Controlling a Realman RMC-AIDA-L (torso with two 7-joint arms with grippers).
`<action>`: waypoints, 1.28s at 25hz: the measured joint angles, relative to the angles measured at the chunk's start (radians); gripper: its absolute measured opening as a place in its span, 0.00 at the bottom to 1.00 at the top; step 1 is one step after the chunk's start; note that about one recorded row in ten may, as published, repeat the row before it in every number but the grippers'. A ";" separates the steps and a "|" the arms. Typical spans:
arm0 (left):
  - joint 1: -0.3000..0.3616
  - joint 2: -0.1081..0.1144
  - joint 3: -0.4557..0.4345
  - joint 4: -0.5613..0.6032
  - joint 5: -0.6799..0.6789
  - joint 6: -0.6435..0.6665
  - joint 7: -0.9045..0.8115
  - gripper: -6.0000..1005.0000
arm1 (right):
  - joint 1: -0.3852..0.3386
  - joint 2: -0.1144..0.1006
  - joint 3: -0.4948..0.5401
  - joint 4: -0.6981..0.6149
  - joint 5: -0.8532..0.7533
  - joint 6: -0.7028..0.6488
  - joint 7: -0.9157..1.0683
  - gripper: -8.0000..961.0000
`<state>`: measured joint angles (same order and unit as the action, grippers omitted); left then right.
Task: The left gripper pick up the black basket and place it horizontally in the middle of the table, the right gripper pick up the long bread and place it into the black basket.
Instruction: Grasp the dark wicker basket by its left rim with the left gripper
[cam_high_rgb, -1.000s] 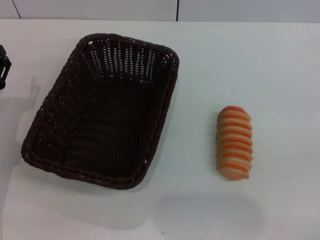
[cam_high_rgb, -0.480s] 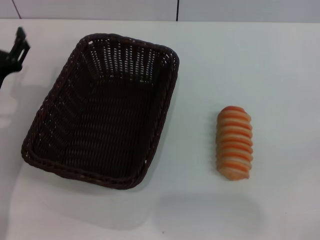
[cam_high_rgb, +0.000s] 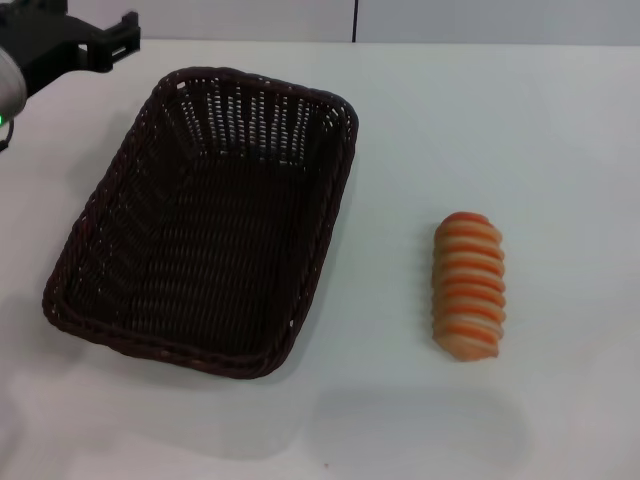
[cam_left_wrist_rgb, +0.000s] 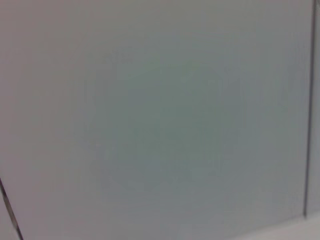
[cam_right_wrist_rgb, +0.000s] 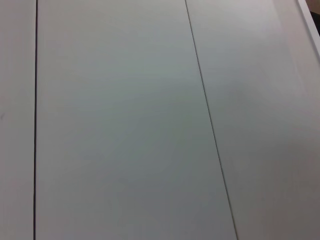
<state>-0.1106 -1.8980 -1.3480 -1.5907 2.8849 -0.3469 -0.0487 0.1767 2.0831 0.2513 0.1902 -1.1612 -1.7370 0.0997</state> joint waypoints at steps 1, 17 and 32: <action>0.000 0.000 0.000 0.000 0.000 0.000 0.000 0.79 | 0.000 0.000 0.000 0.000 0.000 0.000 0.000 0.86; -0.121 -0.165 -0.137 -0.130 0.003 -0.775 0.165 0.78 | 0.009 0.000 -0.002 -0.017 0.000 0.035 0.002 0.85; -0.224 -0.162 -0.149 0.007 0.004 -0.834 0.184 0.68 | 0.007 -0.001 -0.008 -0.017 0.001 0.035 0.002 0.84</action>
<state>-0.3351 -2.0599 -1.4973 -1.5836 2.8887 -1.1810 0.1356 0.1839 2.0818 0.2433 0.1734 -1.1598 -1.7024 0.1018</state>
